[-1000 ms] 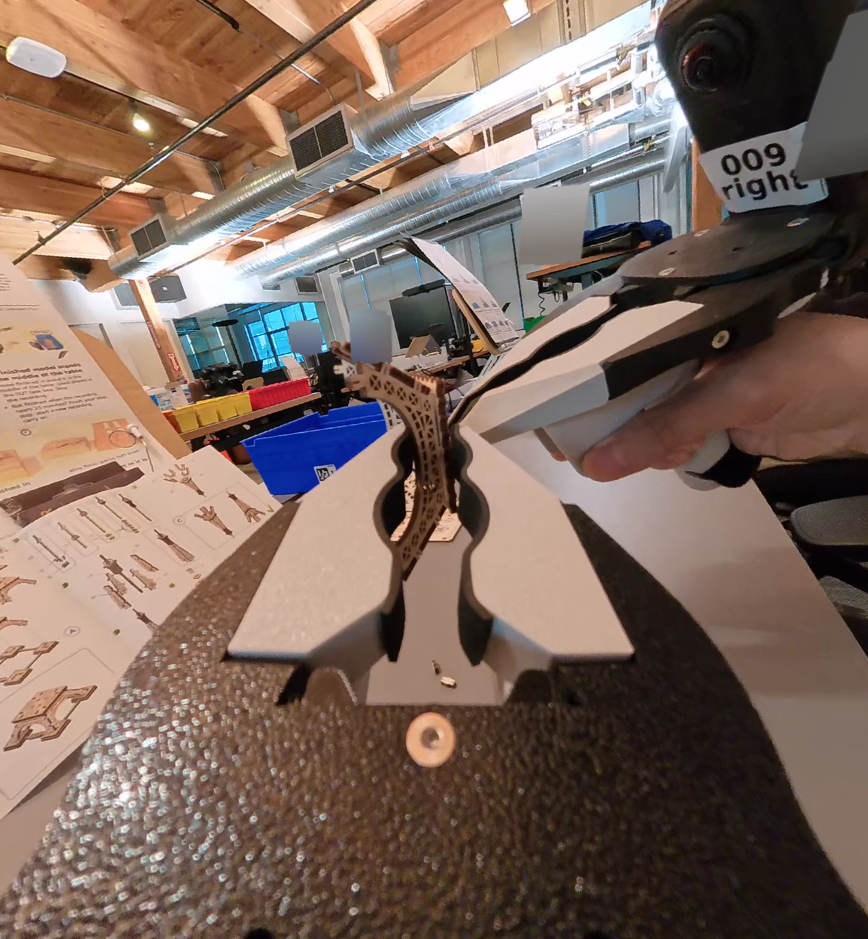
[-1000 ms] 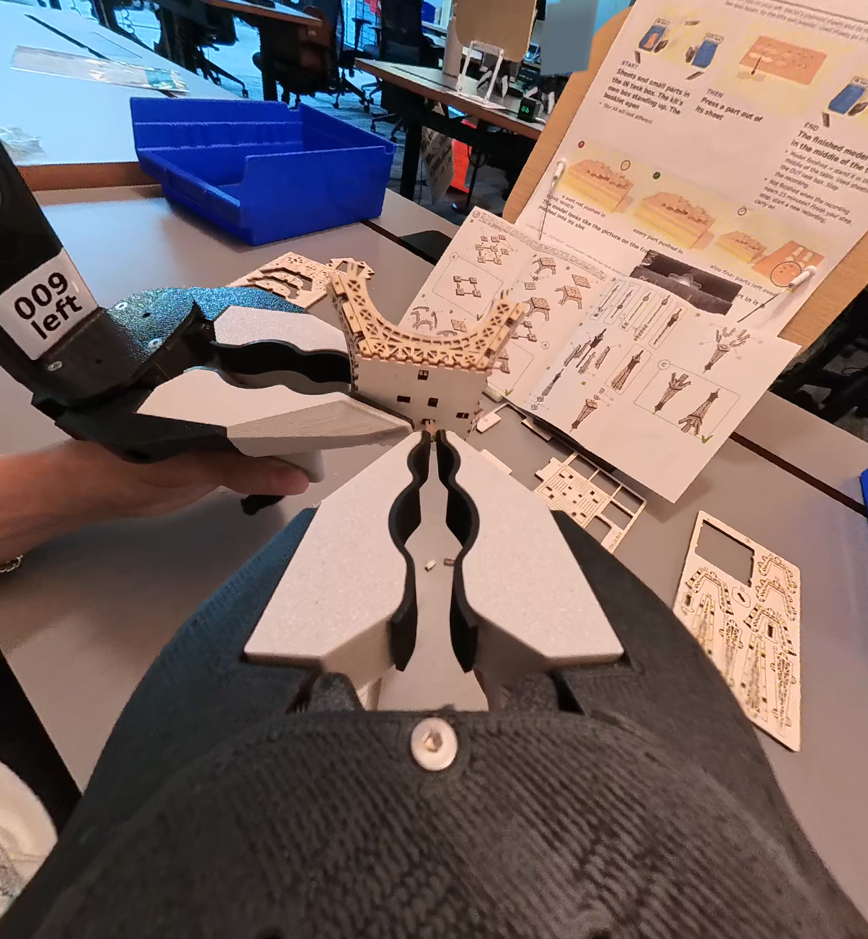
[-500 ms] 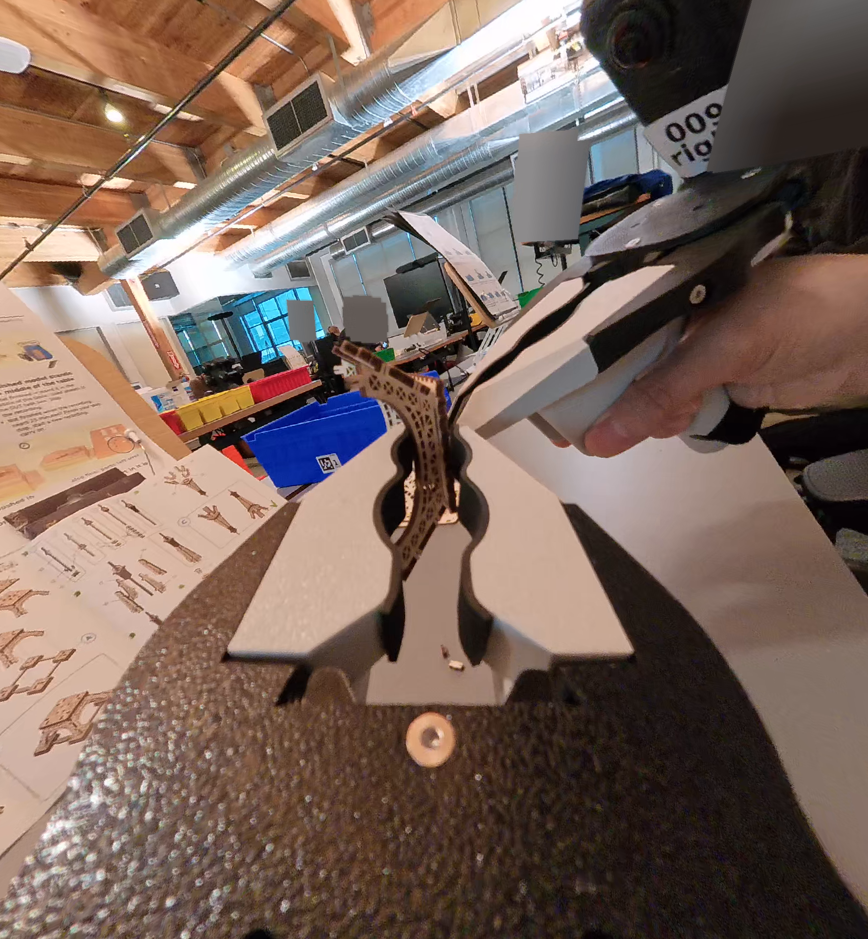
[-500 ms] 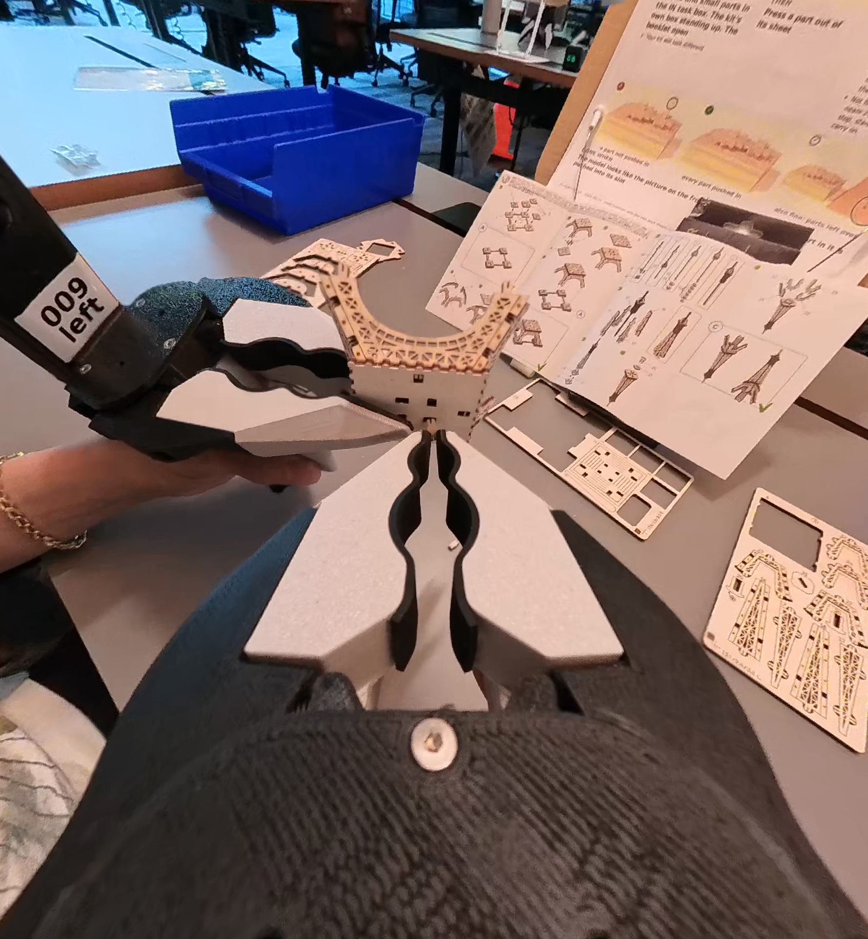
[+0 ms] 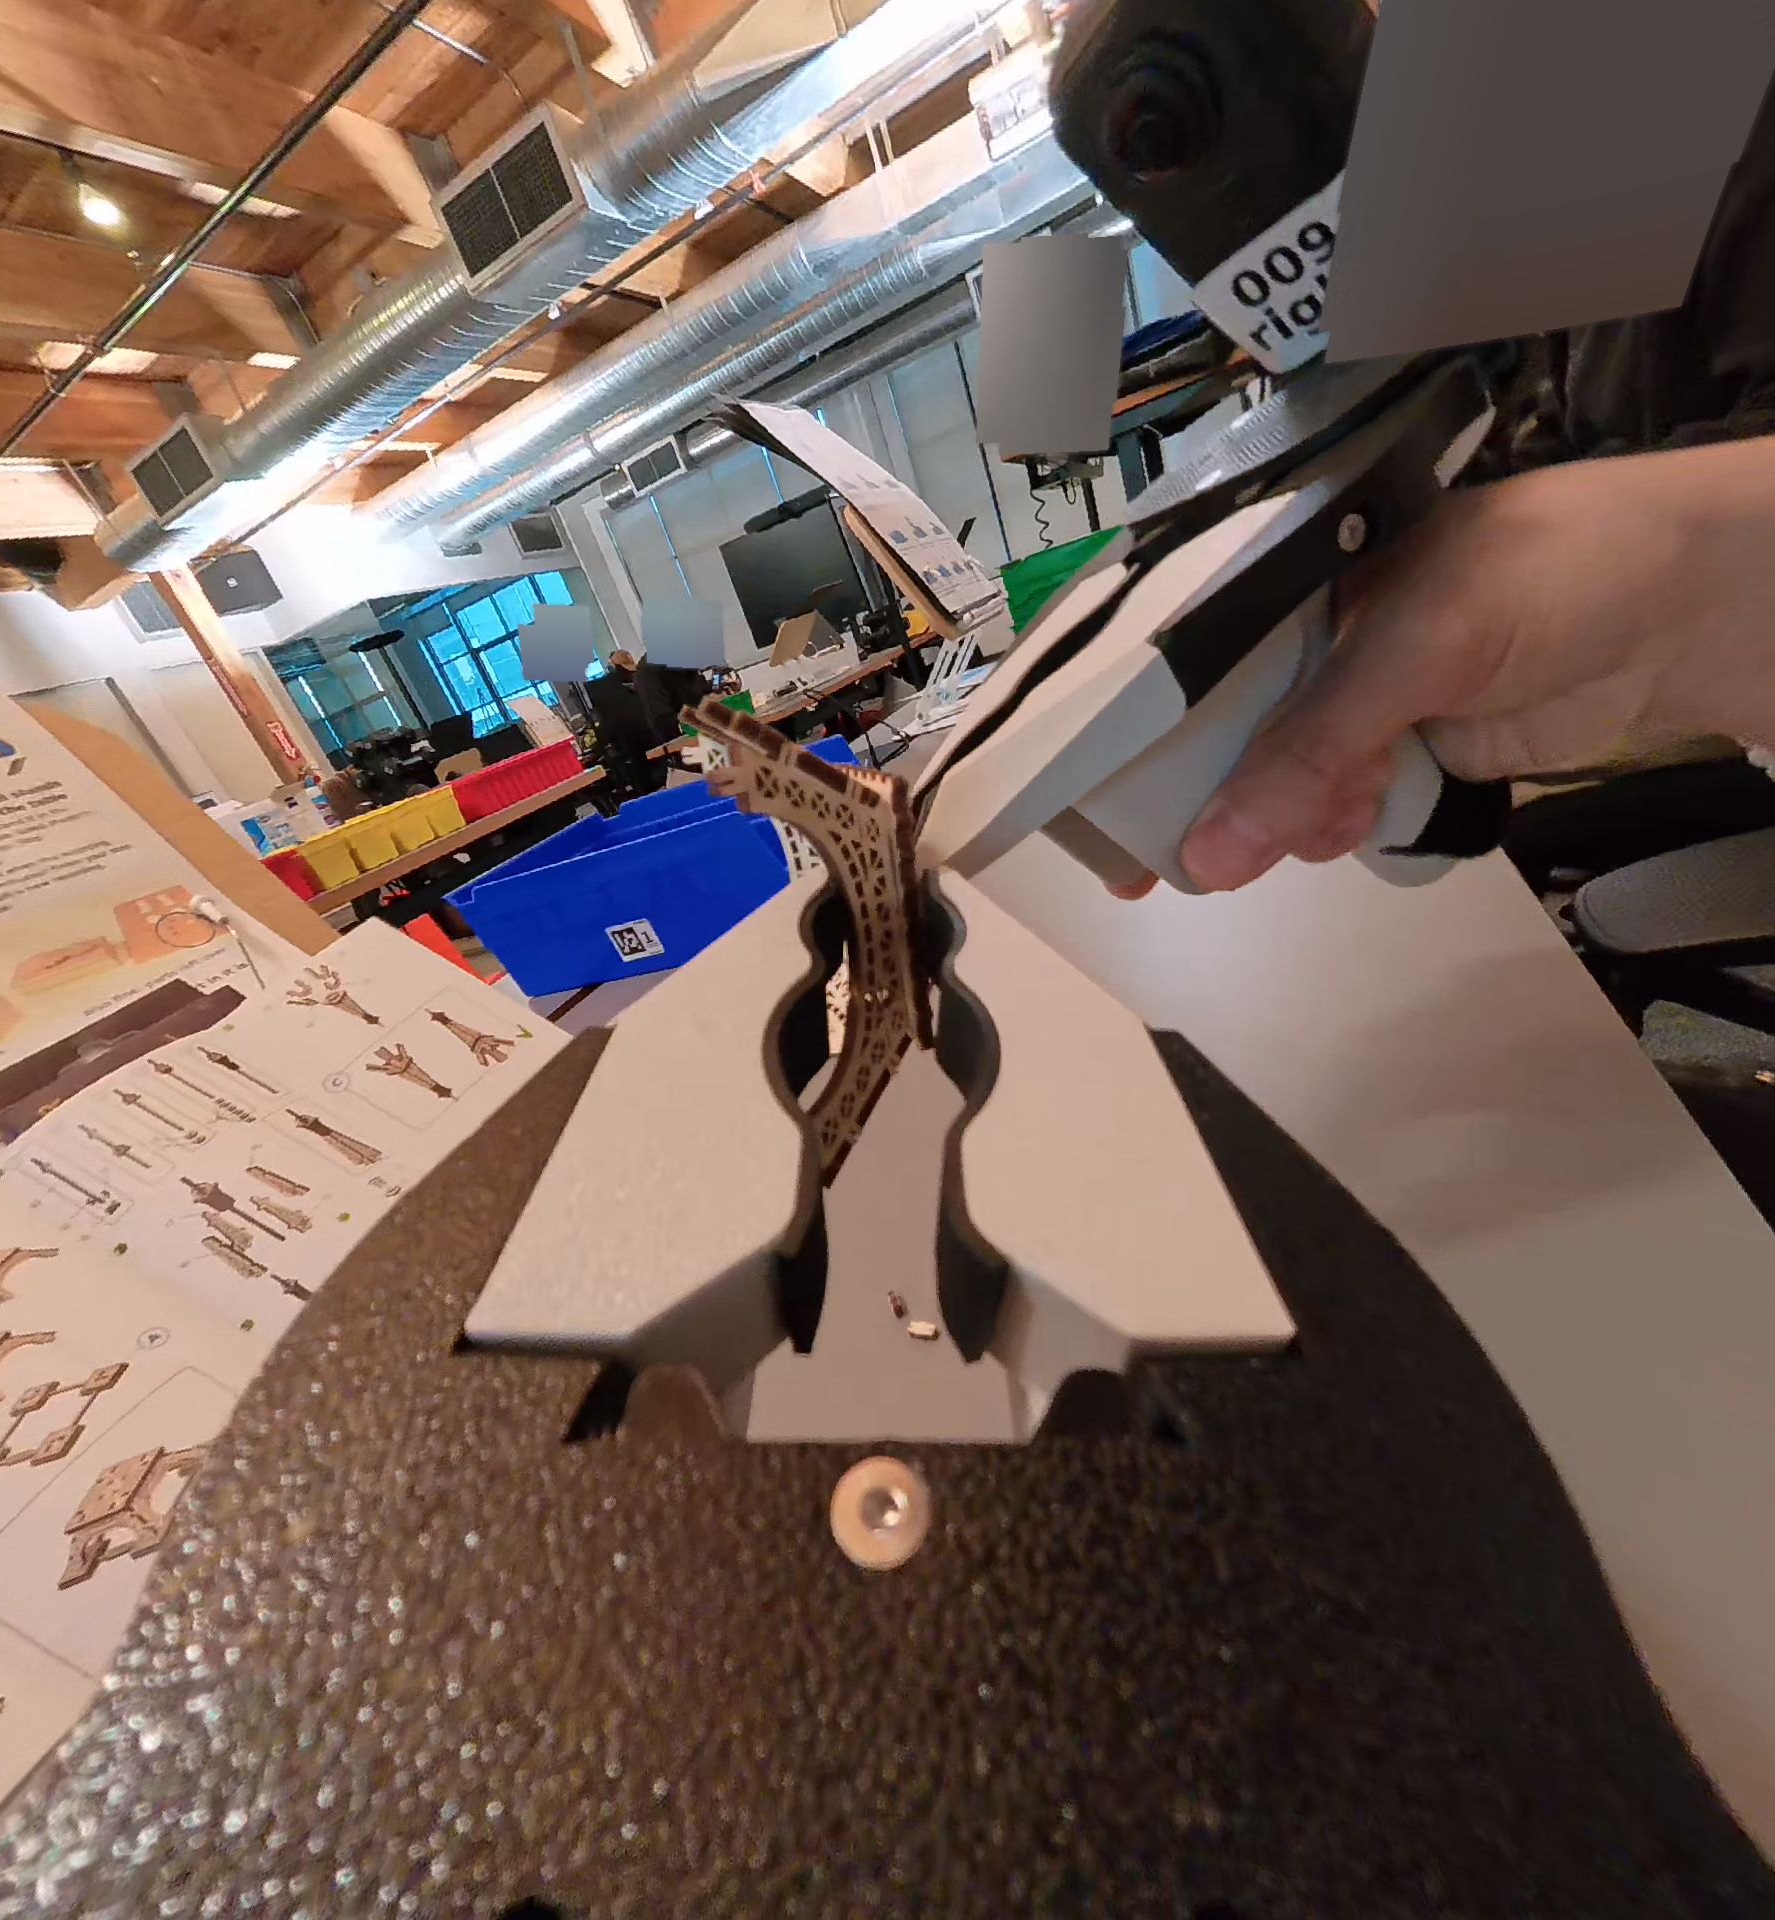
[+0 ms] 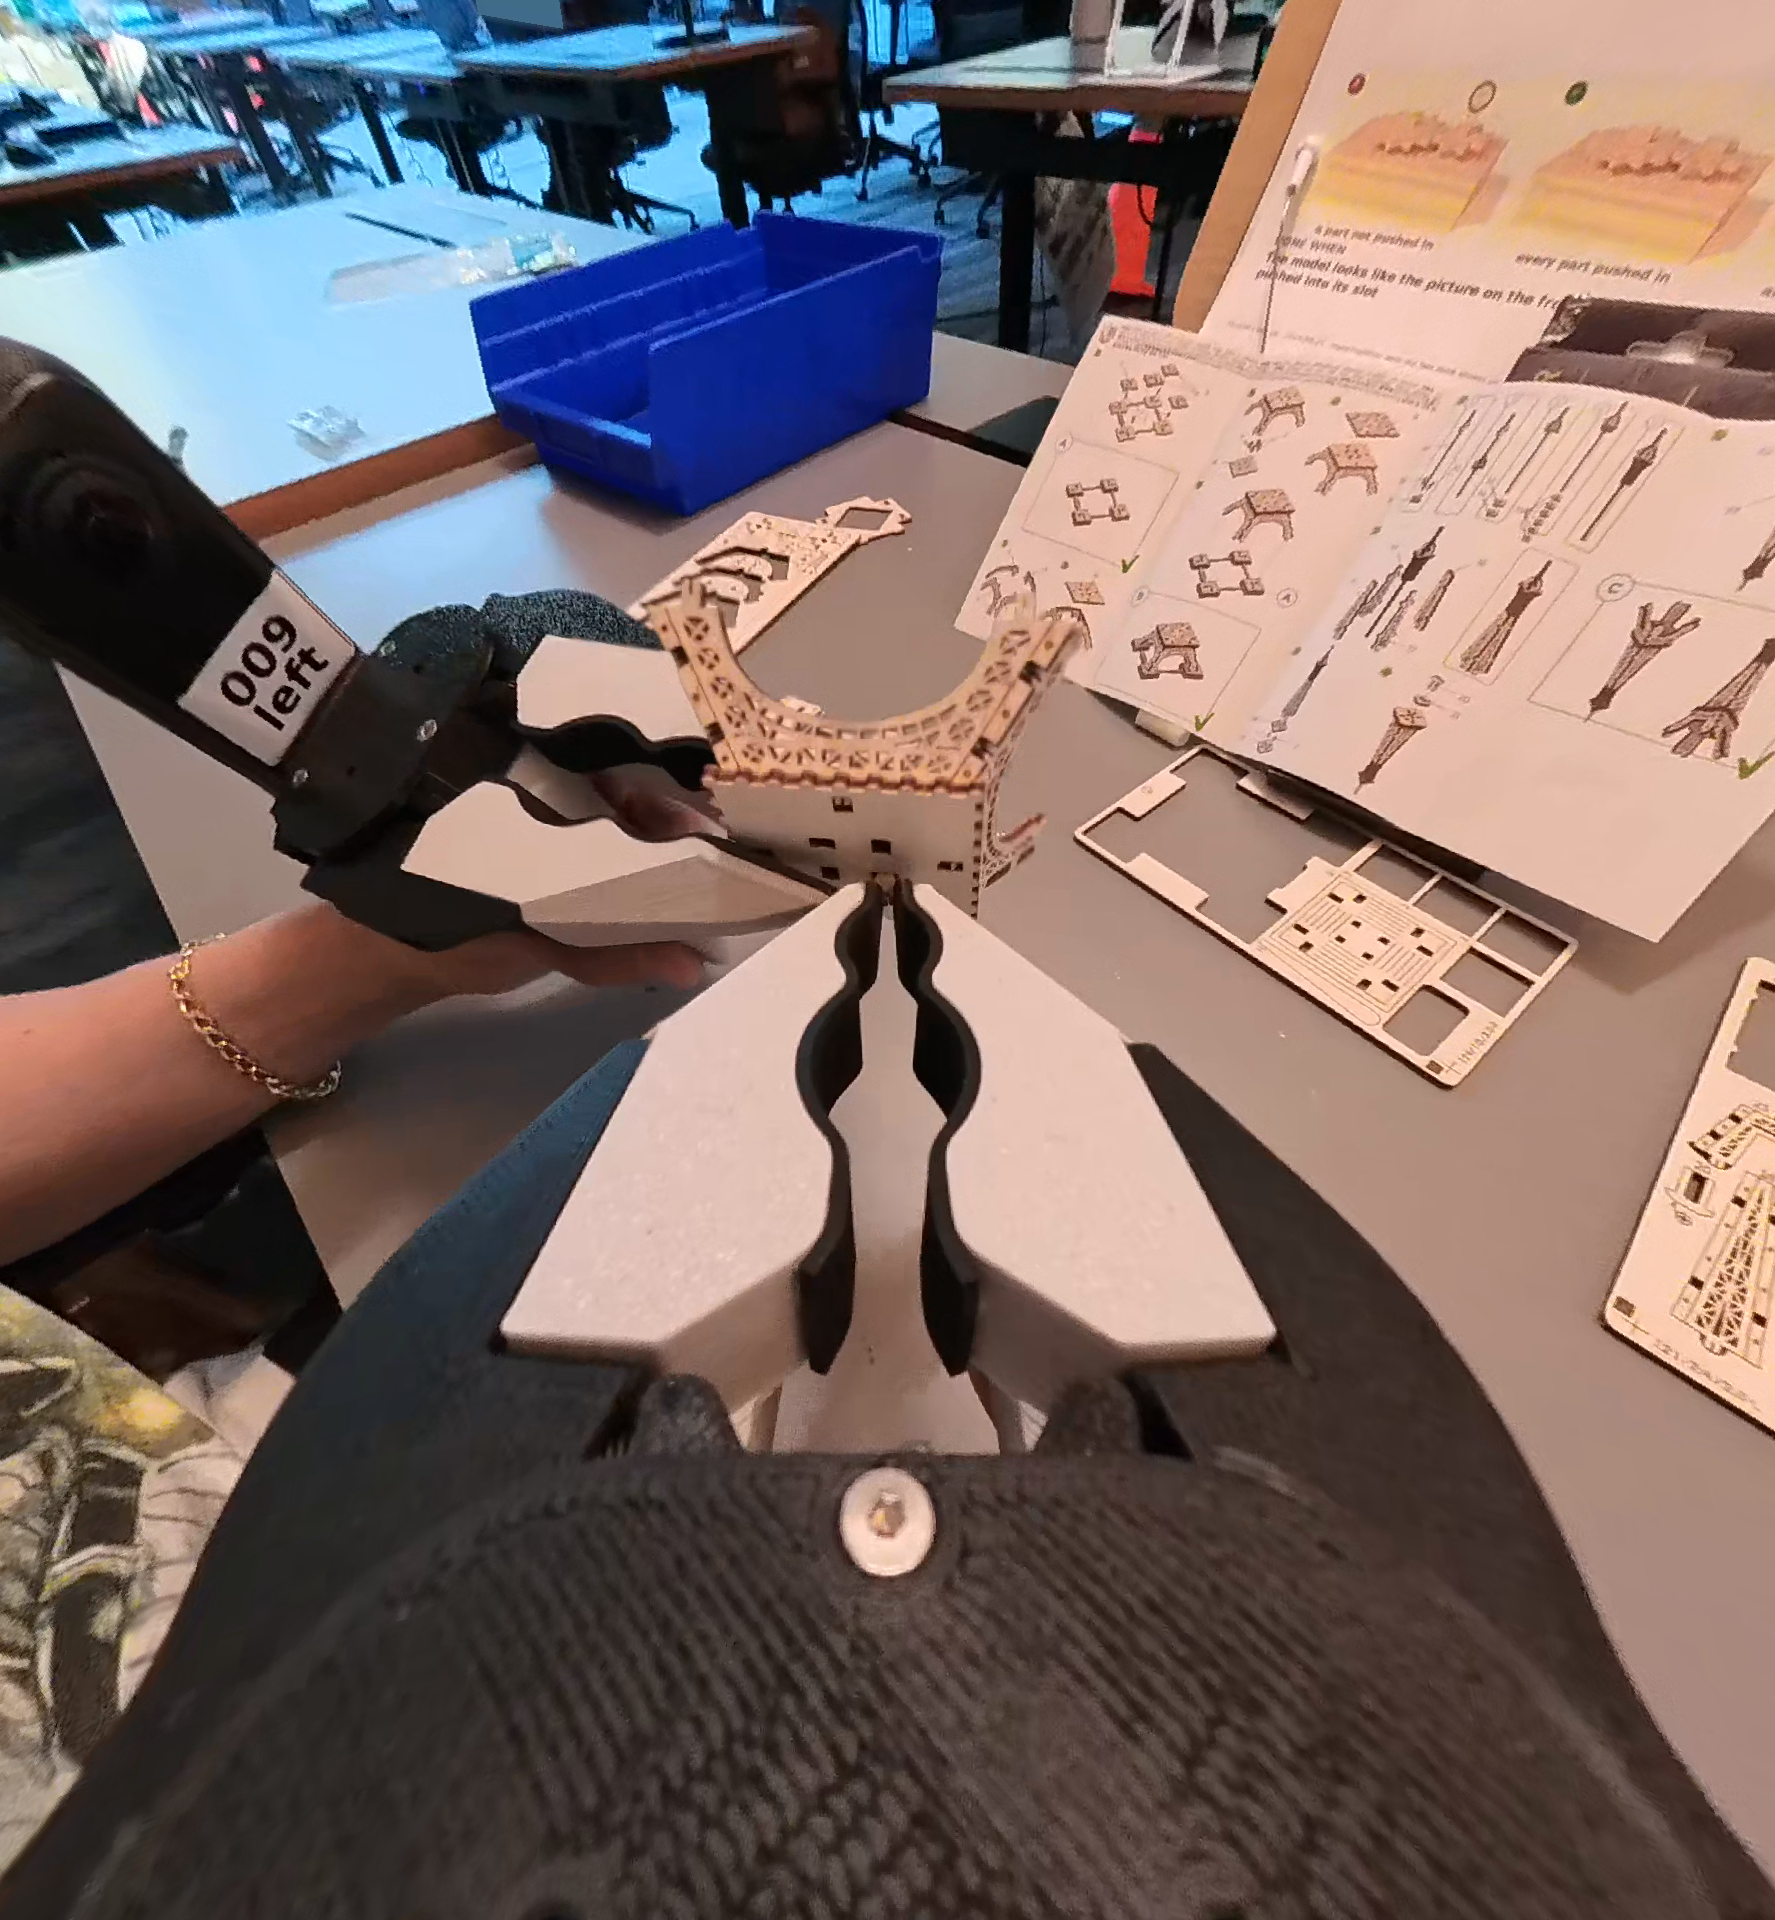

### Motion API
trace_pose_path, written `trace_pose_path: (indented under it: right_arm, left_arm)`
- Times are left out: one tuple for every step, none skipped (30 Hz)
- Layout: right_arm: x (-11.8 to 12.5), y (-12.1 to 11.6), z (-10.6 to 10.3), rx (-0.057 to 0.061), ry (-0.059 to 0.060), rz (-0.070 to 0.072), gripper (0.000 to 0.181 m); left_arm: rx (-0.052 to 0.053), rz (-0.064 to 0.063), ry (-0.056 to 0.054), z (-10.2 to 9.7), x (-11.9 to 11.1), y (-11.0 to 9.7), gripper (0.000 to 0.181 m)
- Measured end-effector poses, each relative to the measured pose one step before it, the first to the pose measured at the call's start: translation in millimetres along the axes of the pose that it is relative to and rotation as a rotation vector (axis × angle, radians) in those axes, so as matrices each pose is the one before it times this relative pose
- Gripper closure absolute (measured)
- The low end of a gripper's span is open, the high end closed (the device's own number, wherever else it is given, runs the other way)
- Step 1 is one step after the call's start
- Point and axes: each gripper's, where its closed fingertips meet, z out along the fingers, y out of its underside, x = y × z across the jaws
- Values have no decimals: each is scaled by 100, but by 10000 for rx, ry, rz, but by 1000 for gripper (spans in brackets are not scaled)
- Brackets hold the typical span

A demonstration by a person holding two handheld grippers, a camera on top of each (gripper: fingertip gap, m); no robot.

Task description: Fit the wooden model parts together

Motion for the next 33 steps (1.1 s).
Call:
trace_pose_path:
  right_arm:
    - [48, -76, 49, 128, 72, -40, 181]
    - [57, -60, 26, 98, 125, -103, 181]
    - [54, -31, -15, 39, 141, -169, 181]
    - [86, -5, 2, -1, 151, -173, 181]
    - [66, 21, -8, -34, 117, -164, 181]
    - [21, 4, -13, 7, 63, -120, 181]
    - [8, -2, -9, 12, 24, -12, 181]
    - [2, -28, -23, 57, 5, 21, 181]
    - [32, -35, 4, 83, 6, 63, 181]
    - [8, 28, 0, 39, -29, 59, 181]
    - [-9, 36, -9, 25, -62, 29, 181]
    - [19, -85, -27, 78, -42, 47, 181]
    - [-17, -282, -62, 187, -36, 55, 181]
    - [-67, -344, -80, 205, -53, 43, 181]
    - [-87, -256, -42, 124, -47, 2, 181]
    - [-35, -81, 11, -2, -1, -46, 181]
    - [-44, 40, 48, -66, 8, -90, 181]
    - [-47, 13, 79, -35, 9, -72, 181]
    - [-45, -61, 43, 32, -7, -36, 180]
    - [-61, -147, 22, 89, -19, -6, 180]
    - [-23, -199, 1, 119, -11, 5, 179]
    - [-2, -161, 10, 94, -11, 6, 177]
    - [49, -76, 2, 36, -1, 27, 174]
    - [77, -73, 5, 33, 16, 33, 171]
    - [-4, -99, -8, 55, -29, 16, 169]
    - [-52, -75, -43, 33, -63, 31, 168]
    - [-89, -97, -81, 32, -77, 31, 167]
    - [-158, -140, -143, 59, -128, 6, 166]
    - [-267, -177, -174, 83, -205, 6, 165]
    - [-167, -215, -213, 123, -140, 71, 166]
    - [-53, -258, -183, 172, -59, 105, 170]
    - [-124, -213, -89, 178, -77, 82, 171]
    - [-202, -87, 11, 119, -97, 60, 174]
  left_arm:
    - [36, -138, -51, -2, -83, -50, 170]
    - [28, -152, -31, 23, -51, -13, 170]
    - [26, -121, -28, 46, -33, 4, 170]
    - [4, -110, -39, 51, -32, 30, 170]
    - [-2, -95, -10, 40, 7, 43, 170]
    - [20, -82, 5, 8, 0, 10, 170]
    - [13, -33, 8, 15, 7, 0, 170]
    - [25, -28, -20, 16, -5, -25, 170]
    - [-3, -49, -22, 16, -23, 3, 170]
    - [-17, -5, 11, 7, 8, 30, 170]
    - [-1, -3, 21, -6, 20, 14, 170]
    - [69, -118, -14, 19, -55, -126, 170]
    - [189, -266, -34, 4, -108, -296, 170]
    - [238, -344, -2, -15, -95, -349, 170]
    - [164, -300, 23, -19, -72, -221, 170]
    - [46, -146, 39, -39, -35, -34, 170]
    - [-6, 43, 22, -66, -19, 27, 170]
    - [0, 64, 5, -78, -48, 2, 170]
    - [40, -46, 17, -61, -42, -84, 170]
    - [84, -122, 23, -51, -41, -146, 170]
    - [112, -118, 21, -64, -38, -176, 170]
    - [93, -102, 29, -55, -20, -137, 170]
    - [48, -86, 22, -52, -41, -67, 170]
    - [51, -60, -13, -64, -82, -80, 170]
    - [77, -74, 43, -69, -4, -102, 170]
    - [67, -132, 80, -39, 36, -106, 170]
    - [70, -144, 15, -47, -66, -124, 170]
    - [115, -171, 21, -59, -71, -182, 170]
    - [139, -306, 86, -82, -30, -210, 170]
    - [141, -390, 44, -79, -127, -213, 170]
    - [145, -307, -7, -91, -196, -187, 170]
    - [130, -186, 26, -103, -92, -130, 170]
    - [98, -122, 28, -75, -62, -77, 170]
